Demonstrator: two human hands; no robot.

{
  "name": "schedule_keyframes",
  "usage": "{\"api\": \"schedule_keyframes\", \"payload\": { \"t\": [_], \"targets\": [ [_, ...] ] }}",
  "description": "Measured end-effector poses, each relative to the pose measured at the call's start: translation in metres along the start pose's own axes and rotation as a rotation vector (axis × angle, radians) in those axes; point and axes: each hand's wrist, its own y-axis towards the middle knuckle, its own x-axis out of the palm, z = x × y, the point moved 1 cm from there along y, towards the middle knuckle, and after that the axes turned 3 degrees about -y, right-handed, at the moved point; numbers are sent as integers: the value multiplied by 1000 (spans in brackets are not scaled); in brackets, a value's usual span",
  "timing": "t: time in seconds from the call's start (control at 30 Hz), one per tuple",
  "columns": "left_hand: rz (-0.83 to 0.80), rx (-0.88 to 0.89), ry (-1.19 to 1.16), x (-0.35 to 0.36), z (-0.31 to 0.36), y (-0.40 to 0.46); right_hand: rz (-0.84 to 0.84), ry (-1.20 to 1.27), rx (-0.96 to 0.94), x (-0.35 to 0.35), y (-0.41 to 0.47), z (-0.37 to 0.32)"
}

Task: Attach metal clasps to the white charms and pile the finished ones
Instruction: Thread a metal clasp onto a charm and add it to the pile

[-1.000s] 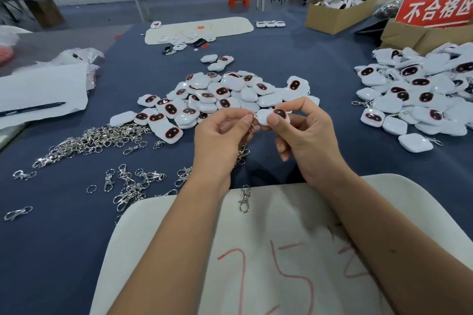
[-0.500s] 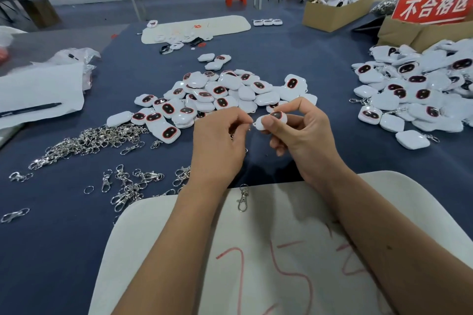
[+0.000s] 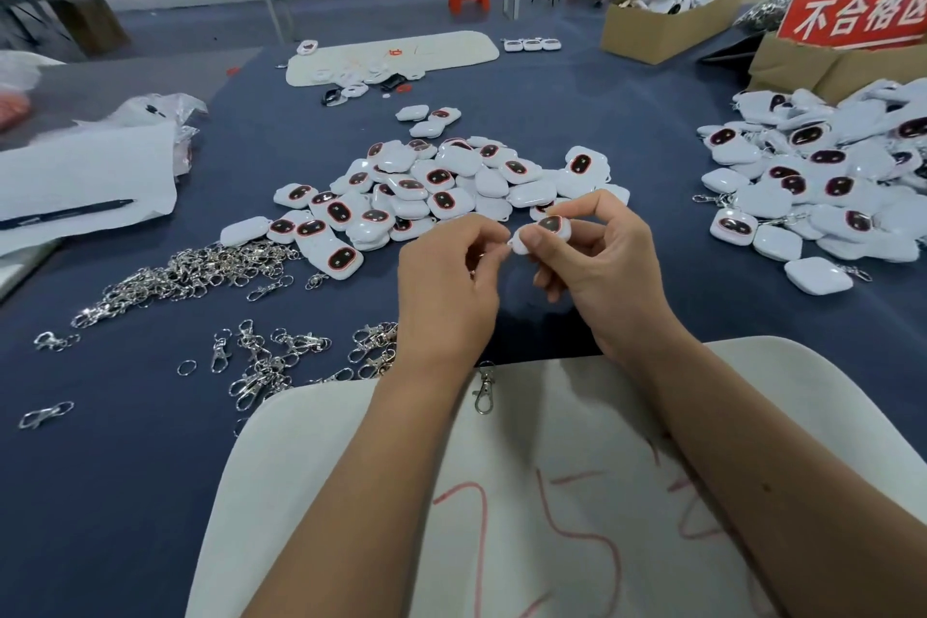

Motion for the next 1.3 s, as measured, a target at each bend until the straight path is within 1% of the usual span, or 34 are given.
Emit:
{"api": "schedule_keyframes", "payload": {
  "t": [0.07,0.2,0.4,0.57,0.63,0.73,0.83,0.93,1.03,1.1,1.2,1.3],
  "targets": [
    [41,-86,-81,0,-2,1,-11,19,-22,0,0,-1],
    [25,-141,-156,-1,-1,2,-12,35,-23,-1,0,-1],
    [-3,-141,-152,-2,0,3,4,60,17,-2,2,2],
    [26,-108,-111,-2,1,3,27,45,51,-1,3,4],
    [29,-128,-126,-2,0,3,30,35,57,-1,3,4],
    [18,-315,-367,1,1,2,16,27,46,-1,2,4],
    [46,-484,-619,2,2,2,3,43,48,-2,2,3],
    [59,-556,-703,2,1,3,8,59,57,-2,2,2],
    [62,-565,-704,1,2,3,7,68,50,-1,1,0],
    [57,-547,-662,0,2,2,6,75,47,-1,1,-1],
    [45,-452,-469,-3,1,1,6,72,37,-1,0,-3],
    [-3,-269,-237,-5,3,1,4,53,29,-1,-1,-3]
  ]
}}
